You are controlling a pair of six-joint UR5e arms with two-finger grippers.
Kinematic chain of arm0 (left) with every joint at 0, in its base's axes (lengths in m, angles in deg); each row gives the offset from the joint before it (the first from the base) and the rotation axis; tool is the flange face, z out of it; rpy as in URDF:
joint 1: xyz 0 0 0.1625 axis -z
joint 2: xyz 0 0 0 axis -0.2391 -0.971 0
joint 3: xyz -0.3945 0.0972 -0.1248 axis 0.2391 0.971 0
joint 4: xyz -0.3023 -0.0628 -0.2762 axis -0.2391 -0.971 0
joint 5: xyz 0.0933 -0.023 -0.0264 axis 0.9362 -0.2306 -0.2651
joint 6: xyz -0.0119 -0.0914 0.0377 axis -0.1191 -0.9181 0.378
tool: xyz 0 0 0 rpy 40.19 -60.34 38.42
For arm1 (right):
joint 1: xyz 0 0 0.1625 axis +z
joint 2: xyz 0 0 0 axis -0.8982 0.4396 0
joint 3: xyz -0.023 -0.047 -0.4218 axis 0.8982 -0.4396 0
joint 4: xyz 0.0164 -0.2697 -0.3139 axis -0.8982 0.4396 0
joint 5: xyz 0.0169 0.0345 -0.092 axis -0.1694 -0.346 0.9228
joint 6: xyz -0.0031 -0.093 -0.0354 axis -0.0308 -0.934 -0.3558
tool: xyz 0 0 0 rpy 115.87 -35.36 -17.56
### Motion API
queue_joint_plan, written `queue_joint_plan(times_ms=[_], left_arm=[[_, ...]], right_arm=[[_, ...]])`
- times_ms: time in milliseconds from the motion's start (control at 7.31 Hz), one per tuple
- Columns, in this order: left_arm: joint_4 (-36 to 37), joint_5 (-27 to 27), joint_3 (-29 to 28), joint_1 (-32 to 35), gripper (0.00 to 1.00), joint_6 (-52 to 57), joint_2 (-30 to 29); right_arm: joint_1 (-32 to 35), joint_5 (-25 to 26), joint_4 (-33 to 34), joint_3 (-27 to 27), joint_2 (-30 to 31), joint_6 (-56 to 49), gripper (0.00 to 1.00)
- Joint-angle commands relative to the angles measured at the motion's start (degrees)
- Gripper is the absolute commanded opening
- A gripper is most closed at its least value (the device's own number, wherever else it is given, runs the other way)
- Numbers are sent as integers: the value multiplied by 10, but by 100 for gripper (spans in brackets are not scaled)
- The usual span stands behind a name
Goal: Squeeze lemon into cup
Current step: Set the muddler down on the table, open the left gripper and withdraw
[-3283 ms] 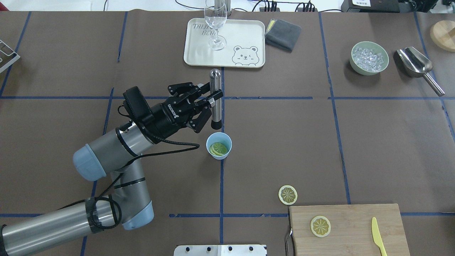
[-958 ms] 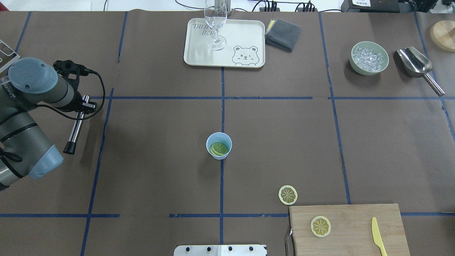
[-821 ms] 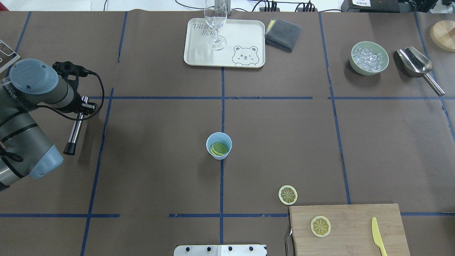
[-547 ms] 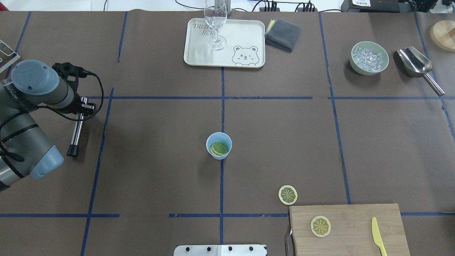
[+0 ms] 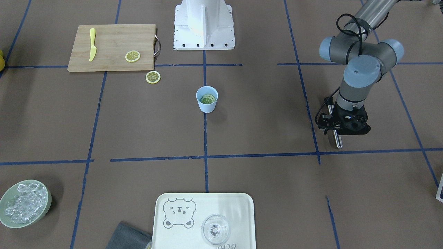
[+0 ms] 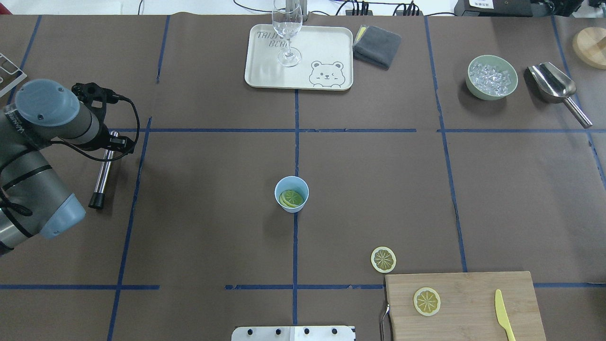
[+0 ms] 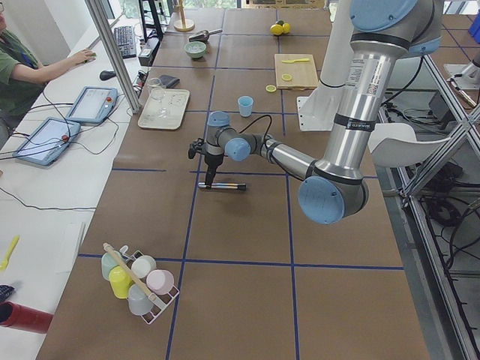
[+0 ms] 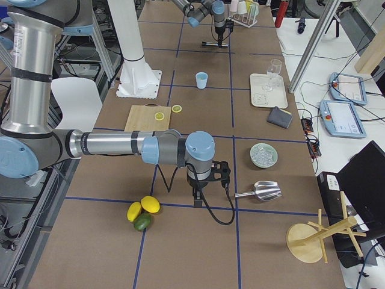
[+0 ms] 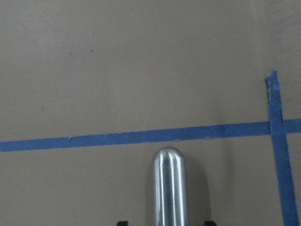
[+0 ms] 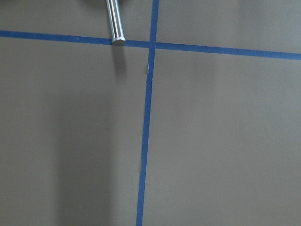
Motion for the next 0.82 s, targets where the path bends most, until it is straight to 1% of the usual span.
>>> queue_joint_plan(times_ms=[0,274,410,547,684], left_arm=[[12,-26,36,70,100,141,8],[13,-74,30,211,100,381,44],[14,-100,24,285,100,461,70],[19,-157,12,354,100,480,96],[59,-205,6,389,100,481,98]], right_arm=[[0,0,0,0,-1,0,100],[0,0,0,1,-1,1,100],[0,0,1,0,-1,1,100],[0,1,1,0,-1,1,100],[0,1,1,0,-1,1,100]])
